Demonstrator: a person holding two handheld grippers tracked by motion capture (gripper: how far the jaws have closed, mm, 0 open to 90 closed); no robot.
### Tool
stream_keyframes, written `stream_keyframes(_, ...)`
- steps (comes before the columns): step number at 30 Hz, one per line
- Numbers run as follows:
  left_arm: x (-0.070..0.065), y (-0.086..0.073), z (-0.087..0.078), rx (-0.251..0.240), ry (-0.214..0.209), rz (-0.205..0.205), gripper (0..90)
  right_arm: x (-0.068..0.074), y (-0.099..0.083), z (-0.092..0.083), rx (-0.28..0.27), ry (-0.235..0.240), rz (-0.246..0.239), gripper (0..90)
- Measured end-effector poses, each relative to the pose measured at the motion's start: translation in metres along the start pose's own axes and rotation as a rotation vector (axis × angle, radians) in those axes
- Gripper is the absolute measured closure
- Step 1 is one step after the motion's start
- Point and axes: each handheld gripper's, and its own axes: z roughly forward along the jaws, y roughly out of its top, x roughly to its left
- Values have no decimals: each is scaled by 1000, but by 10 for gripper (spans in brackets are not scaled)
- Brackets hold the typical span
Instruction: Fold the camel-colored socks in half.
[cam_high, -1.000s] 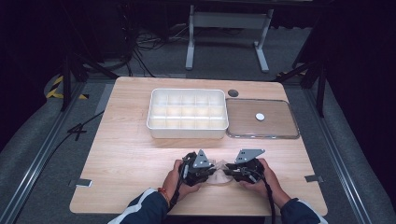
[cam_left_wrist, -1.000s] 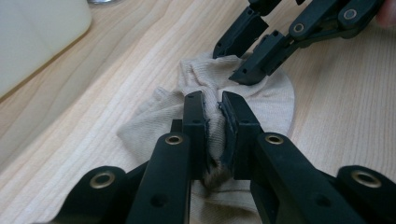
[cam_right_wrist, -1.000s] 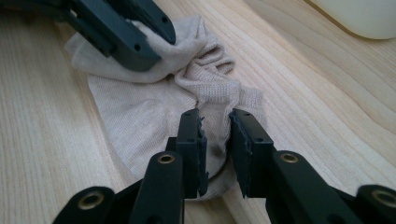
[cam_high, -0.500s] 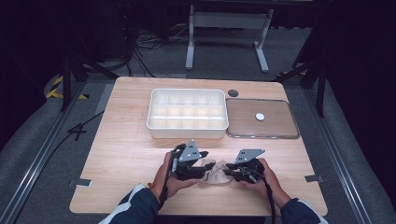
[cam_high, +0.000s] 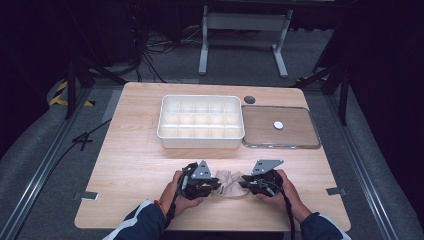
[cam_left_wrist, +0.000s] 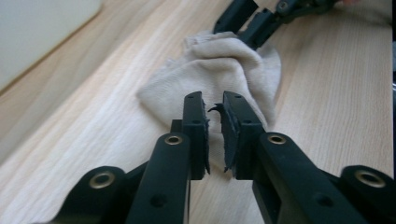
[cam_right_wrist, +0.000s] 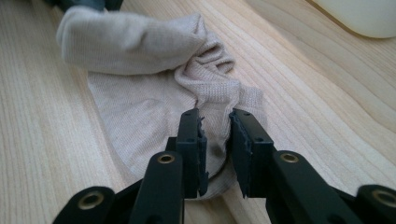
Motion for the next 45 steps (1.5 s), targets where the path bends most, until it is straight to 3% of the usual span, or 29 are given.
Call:
stream_keyframes(3,-3,0,4,-11,-4,3,772,0,0,0,0,-1,-3,739)
stream_keyframes(12,-6,-5,20,28,22,15,765,2,2,-1,1,-23,-14,705)
stream_keyframes(18,-6,-5,21,25,24,16,755,13,19,-21,-187,-25,-34,716)
stream_keyframes(22,-6,-6,21,28,38,26,746,27,28,-19,-210,-17,-80,748)
stream_keyframes(31,-6,-6,21,25,55,28,690,37,28,-2,-175,5,-132,763)
stream_keyframes(36,-7,-6,21,30,60,39,684,38,23,6,-87,-5,-172,742)
stream_keyframes(40,-7,-7,20,32,61,41,673,31,17,10,-47,6,-149,711)
stream_keyframes(45,-6,-7,19,29,66,47,647,27,14,7,-44,-4,-136,661)
